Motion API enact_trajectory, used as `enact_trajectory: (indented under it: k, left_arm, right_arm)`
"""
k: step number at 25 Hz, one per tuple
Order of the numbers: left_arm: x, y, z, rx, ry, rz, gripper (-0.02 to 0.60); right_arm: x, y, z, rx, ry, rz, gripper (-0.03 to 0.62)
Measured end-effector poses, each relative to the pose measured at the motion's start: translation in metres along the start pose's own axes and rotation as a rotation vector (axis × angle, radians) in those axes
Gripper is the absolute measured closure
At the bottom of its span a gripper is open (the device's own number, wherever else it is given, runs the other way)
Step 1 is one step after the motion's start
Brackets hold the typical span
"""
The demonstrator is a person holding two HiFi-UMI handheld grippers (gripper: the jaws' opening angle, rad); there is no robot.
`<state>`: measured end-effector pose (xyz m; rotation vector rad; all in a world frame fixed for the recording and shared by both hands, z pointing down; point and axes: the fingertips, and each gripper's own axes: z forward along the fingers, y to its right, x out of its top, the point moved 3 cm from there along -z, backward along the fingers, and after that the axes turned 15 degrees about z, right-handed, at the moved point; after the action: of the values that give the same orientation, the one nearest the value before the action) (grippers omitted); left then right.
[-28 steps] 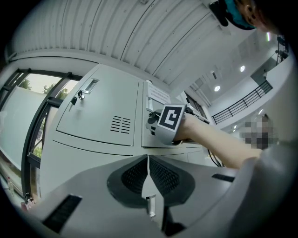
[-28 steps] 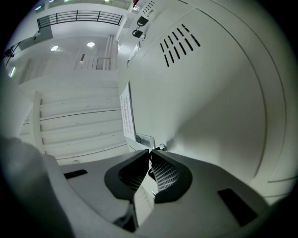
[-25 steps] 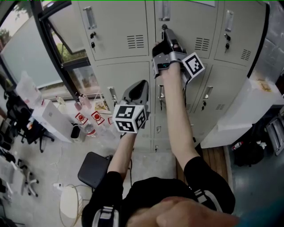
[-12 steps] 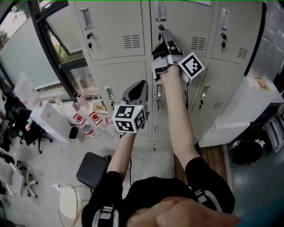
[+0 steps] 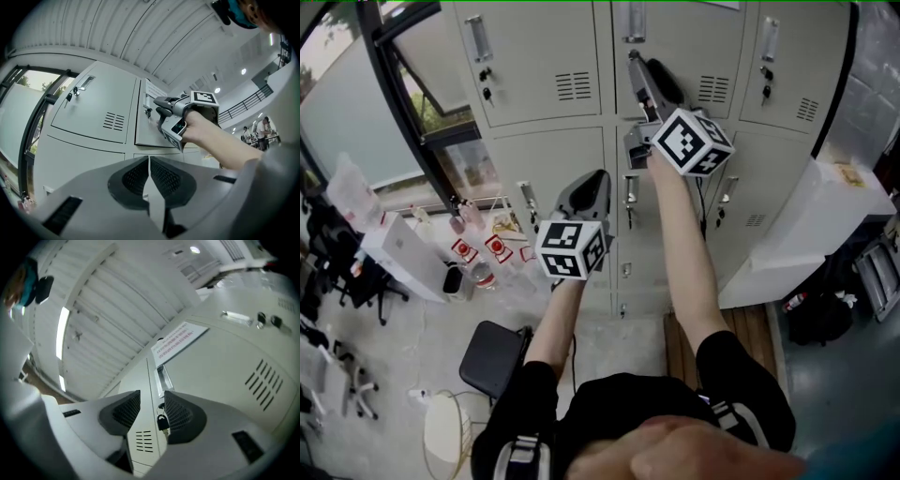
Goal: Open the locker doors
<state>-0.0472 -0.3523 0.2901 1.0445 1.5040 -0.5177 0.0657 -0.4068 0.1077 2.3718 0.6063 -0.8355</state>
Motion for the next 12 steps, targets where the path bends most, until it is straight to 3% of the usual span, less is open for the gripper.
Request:
enact_trajectory:
  k: [3,10,12]
  left_arm:
    - [-0.001,0.003,0.000,-0.008,-0.003,-0.003,0.571]
    - [-0.007,-0.003,-0.002,0.011,-0.022,-0.009,0.571]
    - [-0.011,-0.005,-0.002,0.015,-0.032,-0.008,0.571]
  right_arm:
    - [0.001,-0.005,0.007,-0.007,-0.074,-0.167,0.433]
    - [0.006,-0.002,0.027,-0.004,-0.211,-0.379,0.410]
    - [0.008,-0.004,0.036,0.014,-0.255,-0.390,0.397]
